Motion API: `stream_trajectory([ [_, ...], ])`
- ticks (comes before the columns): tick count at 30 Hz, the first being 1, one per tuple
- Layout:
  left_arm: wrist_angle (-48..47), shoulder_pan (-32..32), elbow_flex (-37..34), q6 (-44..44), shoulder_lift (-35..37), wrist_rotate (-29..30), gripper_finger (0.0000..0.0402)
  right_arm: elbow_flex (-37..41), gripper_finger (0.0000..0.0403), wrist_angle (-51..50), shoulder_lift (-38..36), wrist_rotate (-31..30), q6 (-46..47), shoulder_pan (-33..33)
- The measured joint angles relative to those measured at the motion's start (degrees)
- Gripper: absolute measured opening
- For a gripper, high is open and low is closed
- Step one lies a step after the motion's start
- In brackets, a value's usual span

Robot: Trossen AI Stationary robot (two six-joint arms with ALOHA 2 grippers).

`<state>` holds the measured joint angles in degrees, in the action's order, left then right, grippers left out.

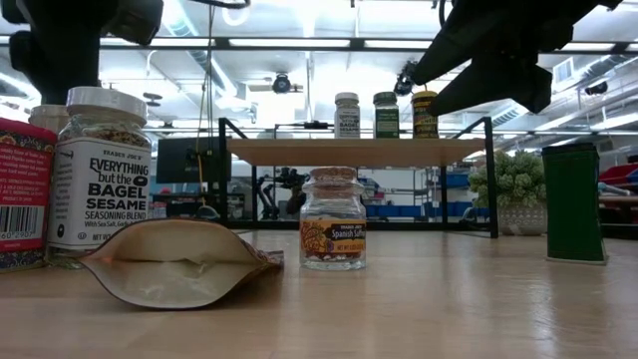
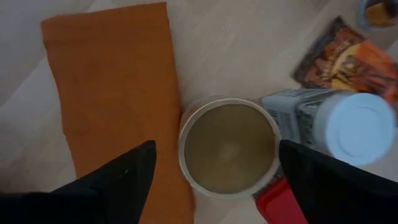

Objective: Shelf spices
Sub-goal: Put the brown seasoning bottle on the shelf

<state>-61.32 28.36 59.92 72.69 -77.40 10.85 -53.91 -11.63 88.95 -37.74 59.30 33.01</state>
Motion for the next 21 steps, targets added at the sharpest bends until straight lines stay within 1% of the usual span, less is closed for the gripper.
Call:
stream_trajectory([
  [6,1.21,0.00,0.28,-0.29,-2.19,0.07,0.0344,0.00,0.0193,0.03,0.00,0.00,-0.08,0.00],
  [17,1.26,0.00,0.11,-0.70,-1.25,0.13,0.0344,-0.02,0.0192,0.21,0.00,-0.02,-0.54,0.00],
  [21,0.36,-0.02,1.15,-0.95,-1.41,0.42,0.0344,-0.02,0.0193,0.23,0.00,-0.02,-0.60,0.00],
])
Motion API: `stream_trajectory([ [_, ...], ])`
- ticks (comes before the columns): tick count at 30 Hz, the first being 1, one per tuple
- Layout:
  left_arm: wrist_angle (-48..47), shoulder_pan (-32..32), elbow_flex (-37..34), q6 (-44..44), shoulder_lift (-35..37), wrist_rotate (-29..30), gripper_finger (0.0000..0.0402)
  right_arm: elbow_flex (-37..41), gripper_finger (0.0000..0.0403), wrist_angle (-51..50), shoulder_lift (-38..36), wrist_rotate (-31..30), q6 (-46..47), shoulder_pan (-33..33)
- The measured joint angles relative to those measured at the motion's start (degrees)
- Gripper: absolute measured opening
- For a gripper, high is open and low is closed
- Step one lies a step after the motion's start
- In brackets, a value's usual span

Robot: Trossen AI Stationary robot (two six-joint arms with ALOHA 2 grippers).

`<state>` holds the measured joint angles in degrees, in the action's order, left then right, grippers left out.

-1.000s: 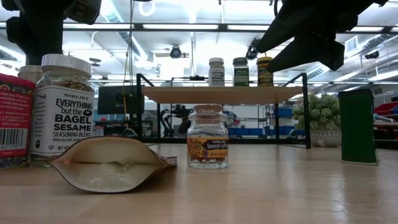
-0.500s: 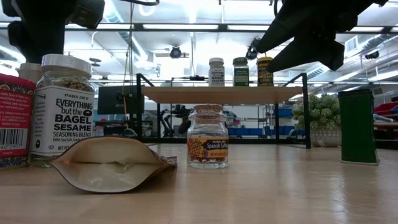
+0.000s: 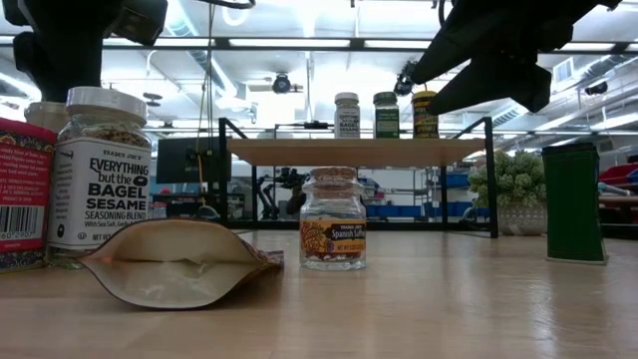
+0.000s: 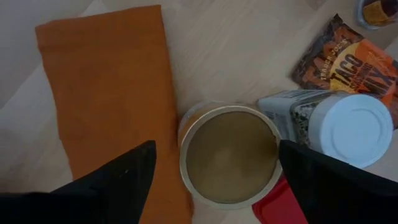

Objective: Shelf spices
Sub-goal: Put the brown seasoning bottle on the shelf

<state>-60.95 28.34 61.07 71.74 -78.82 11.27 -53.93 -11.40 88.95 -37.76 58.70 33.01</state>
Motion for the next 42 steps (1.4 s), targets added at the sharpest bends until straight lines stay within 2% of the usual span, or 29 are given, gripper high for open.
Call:
stream_trajectory([
  [24,0.02,-0.11,0.31,0.05,-0.54,0.15,0.0344,0.00,0.0193,0.17,0.00,0.39,0.00,0.00],
  [30,3.68,-0.22,0.31,-2.00,-0.54,1.65,0.0344,0.00,0.0192,0.20,0.00,0.48,0.02,0.00],
  [35,8.29,-0.22,0.31,-6.94,-0.54,0.05,0.0344,0.00,0.0194,0.20,0.00,0.48,0.02,0.00],
  [42,10.16,-0.22,0.31,-7.22,-0.54,1.71,0.0358,0.00,0.0192,0.19,0.00,0.57,0.02,0.00],
])
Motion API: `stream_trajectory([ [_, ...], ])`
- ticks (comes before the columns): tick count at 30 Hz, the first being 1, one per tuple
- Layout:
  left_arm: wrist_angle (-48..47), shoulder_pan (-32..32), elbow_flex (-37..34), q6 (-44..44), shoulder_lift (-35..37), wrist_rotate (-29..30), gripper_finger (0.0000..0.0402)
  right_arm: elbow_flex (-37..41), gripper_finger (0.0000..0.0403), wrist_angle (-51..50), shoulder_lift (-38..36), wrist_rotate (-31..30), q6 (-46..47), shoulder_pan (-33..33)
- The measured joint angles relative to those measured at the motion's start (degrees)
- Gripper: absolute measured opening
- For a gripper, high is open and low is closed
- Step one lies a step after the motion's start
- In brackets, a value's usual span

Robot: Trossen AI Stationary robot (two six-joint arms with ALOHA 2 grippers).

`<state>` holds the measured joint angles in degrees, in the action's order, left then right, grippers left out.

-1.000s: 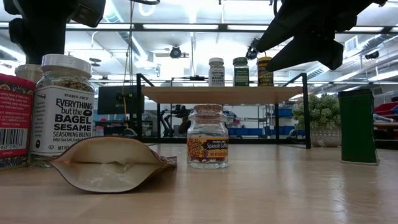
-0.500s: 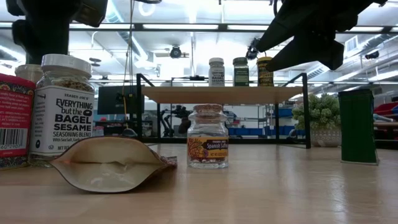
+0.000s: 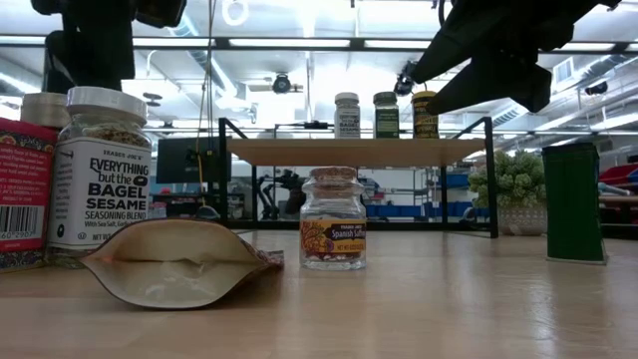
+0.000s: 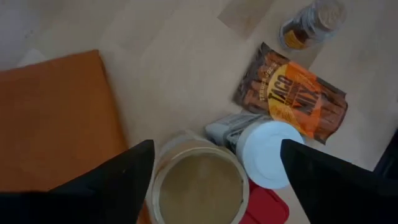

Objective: Shelf spices
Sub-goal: Put the brown seasoning bottle on the shelf

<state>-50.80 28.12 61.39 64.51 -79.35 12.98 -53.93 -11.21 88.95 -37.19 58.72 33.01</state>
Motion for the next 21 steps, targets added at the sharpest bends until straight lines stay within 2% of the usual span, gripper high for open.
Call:
stream_trajectory([
  [5,0.10,0.00,0.00,-3.29,0.02,0.41,0.0396,0.00,0.0194,-0.01,0.00,1.05,0.00,0.00],
  [10,0.54,0.00,0.00,-7.09,0.02,0.48,0.0392,0.00,0.0194,0.01,0.00,1.07,-0.39,0.00],
  [17,3.08,0.09,0.00,-7.19,0.02,0.12,0.0392,0.00,0.0193,0.01,0.00,1.11,-0.46,0.00],
  [21,3.75,0.07,0.00,-6.13,0.02,-1.98,0.0392,0.00,0.0194,-0.01,0.00,1.13,-0.46,0.00],
])
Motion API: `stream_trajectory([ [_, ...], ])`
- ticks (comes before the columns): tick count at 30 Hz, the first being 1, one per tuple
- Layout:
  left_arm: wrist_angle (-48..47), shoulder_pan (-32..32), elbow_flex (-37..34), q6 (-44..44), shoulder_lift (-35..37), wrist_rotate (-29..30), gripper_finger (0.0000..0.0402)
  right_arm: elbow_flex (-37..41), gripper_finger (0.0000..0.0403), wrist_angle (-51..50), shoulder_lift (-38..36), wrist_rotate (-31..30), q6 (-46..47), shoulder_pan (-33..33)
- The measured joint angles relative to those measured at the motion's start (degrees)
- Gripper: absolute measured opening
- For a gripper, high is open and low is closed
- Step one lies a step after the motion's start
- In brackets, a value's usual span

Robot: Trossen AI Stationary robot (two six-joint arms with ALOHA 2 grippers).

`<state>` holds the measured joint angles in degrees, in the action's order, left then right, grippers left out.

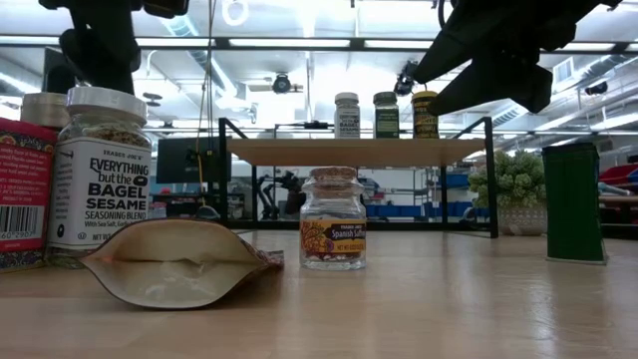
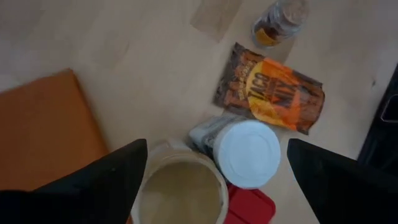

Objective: Shelf spices
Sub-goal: Put the brown seasoning bottle on the shelf

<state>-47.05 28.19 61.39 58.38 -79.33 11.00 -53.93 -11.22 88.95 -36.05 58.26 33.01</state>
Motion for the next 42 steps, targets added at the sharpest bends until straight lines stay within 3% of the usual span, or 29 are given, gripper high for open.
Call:
stream_trajectory([
  [12,-11.04,0.37,0.00,2.80,0.04,-2.14,0.0392,0.00,0.0192,0.00,0.00,0.02,-0.93,0.00],
  [30,-7.94,4.23,0.00,6.60,-0.28,-2.09,0.0392,0.00,0.0192,0.02,0.00,0.02,-0.98,0.00],
  [42,-9.45,4.17,0.17,5.00,-7.74,-0.72,0.0392,0.00,0.0193,0.02,0.00,0.00,-1.46,-0.28],
])
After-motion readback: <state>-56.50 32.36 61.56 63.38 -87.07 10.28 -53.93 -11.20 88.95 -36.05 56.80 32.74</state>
